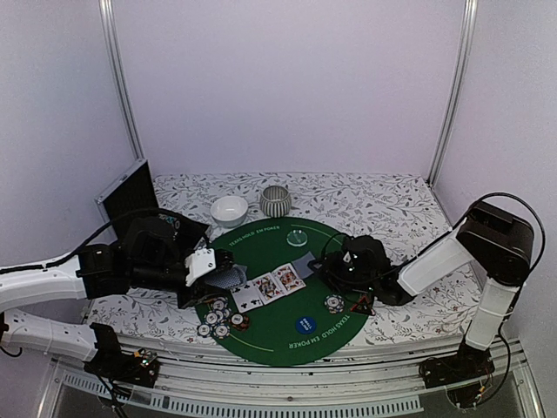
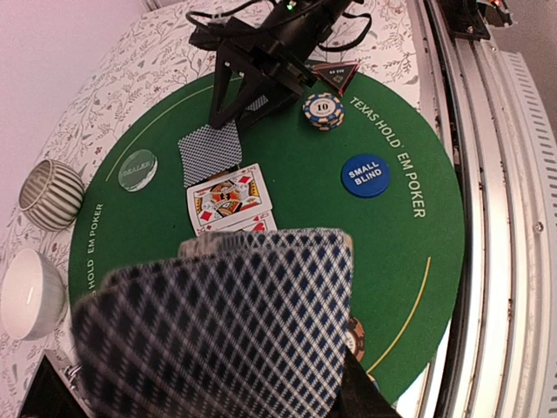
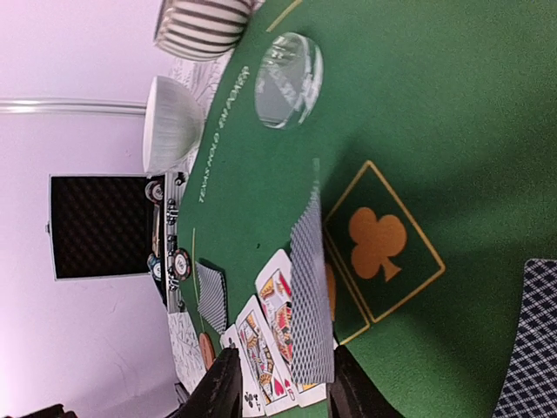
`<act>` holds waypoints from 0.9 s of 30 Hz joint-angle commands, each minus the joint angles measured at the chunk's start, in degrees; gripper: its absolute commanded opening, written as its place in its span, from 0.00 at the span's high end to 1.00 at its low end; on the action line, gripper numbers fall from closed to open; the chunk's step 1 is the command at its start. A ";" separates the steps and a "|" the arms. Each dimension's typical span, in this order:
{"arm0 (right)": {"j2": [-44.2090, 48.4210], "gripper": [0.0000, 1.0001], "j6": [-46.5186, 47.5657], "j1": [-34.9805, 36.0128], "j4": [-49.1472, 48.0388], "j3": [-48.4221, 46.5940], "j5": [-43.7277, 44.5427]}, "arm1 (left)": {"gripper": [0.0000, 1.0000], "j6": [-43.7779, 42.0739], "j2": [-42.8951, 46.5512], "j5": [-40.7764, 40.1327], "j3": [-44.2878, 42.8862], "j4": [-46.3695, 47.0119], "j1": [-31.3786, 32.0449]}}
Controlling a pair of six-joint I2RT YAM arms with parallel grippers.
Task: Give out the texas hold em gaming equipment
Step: Distribute the poker card in the community card area, then pick up the poker card from the face-down deck piles.
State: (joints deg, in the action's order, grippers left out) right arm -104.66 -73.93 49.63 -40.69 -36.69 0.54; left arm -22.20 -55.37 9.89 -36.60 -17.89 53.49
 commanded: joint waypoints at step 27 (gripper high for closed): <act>12.16 0.13 56.32 9.70 22.18 -22.88 -27.11 | 0.70 0.74 0.17 1.04 -1.28 0.49 0.00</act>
State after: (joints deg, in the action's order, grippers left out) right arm -88.36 -26.72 58.26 -22.74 -56.27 -16.49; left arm -22.00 -54.87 10.11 -36.60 -17.91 53.49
